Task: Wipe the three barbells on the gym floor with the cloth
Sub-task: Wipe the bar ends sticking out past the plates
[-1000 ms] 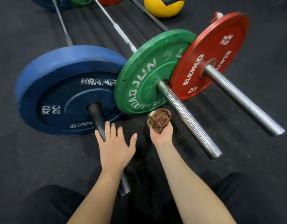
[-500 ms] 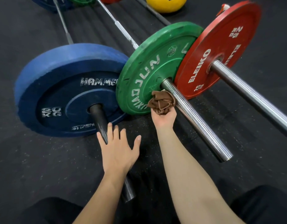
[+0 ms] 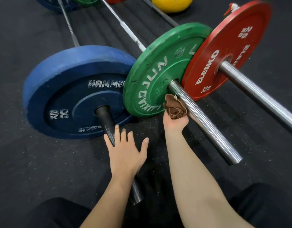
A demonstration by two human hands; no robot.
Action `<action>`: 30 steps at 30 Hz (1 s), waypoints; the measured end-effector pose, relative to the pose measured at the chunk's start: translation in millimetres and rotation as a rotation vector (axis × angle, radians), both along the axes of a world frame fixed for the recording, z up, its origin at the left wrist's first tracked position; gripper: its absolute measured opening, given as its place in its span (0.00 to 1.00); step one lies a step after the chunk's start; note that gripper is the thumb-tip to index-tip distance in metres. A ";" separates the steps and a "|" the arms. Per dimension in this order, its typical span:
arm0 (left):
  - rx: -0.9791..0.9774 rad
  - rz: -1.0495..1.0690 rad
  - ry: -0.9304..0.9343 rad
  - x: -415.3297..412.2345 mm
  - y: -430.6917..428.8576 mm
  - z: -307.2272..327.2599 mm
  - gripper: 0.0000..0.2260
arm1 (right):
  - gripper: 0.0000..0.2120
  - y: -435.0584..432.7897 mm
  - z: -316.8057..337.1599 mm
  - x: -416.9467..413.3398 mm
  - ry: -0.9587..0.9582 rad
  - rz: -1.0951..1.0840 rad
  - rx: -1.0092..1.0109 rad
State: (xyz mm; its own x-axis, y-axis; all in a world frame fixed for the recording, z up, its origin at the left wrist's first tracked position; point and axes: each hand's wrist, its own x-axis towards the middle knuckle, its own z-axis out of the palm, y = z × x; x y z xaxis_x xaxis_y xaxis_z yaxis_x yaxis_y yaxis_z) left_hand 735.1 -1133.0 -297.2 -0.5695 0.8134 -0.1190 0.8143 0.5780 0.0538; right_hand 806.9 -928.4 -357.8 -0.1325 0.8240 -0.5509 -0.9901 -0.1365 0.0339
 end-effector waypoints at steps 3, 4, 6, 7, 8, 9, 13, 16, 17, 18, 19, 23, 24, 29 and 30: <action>-0.003 0.000 -0.001 1.1 -0.9 0.8 0.37 | 0.18 -28.5 0.8 36.4 -0.046 -0.036 -0.043; -0.002 -0.002 0.000 1.3 -0.9 1.8 0.37 | 0.18 -36.8 -2.4 53.0 -0.053 -0.044 -0.069; 0.003 -0.005 0.002 1.6 -1.0 2.2 0.38 | 0.18 -47.8 -5.8 83.2 -0.064 -0.032 -0.095; 0.001 -0.007 0.003 1.4 -0.4 1.8 0.38 | 0.18 -48.7 -7.8 91.4 -0.058 -0.020 -0.105; -0.003 -0.009 0.007 1.3 -0.9 1.3 0.38 | 0.18 -47.7 -8.8 93.9 -0.048 -0.019 -0.116; -0.001 -0.010 0.013 1.7 -0.8 0.8 0.38 | 0.18 -43.8 -9.9 91.9 -0.036 -0.027 -0.116; 0.015 -0.017 0.045 1.8 -1.1 -3.2 0.36 | 0.17 -30.3 -2.1 61.6 -0.012 -0.044 -0.111; 0.016 -0.025 0.054 0.5 -1.6 -7.1 0.34 | 0.14 -39.8 7.0 57.3 -0.059 -0.021 -0.085; 0.009 -0.026 0.053 0.5 -2.3 -7.5 0.33 | 0.15 -49.9 9.0 64.2 -0.085 -0.020 -0.082; 0.001 -0.027 0.055 0.5 -3.2 -7.3 0.33 | 0.15 -60.9 8.2 75.1 -0.107 -0.026 -0.082; -0.005 -0.027 0.054 0.4 -3.3 -6.8 0.33 | 0.15 -71.7 6.3 89.8 -0.114 -0.047 -0.087; -0.019 -0.026 0.042 0.3 -2.6 -2.9 0.33 | 0.19 -91.6 1.3 146.1 -0.204 -0.114 -0.105; -0.027 -0.023 0.036 0.2 -2.5 -2.0 0.33 | 0.19 -91.5 1.2 149.0 -0.212 -0.106 -0.106; -0.049 -0.016 0.020 1.5 -1.0 -1.2 0.33 | 0.16 -93.0 5.4 133.0 -0.152 -0.107 -0.216; -0.057 -0.015 0.023 1.5 -1.5 -1.3 0.33 | 0.16 -97.8 6.6 133.7 -0.166 -0.088 -0.232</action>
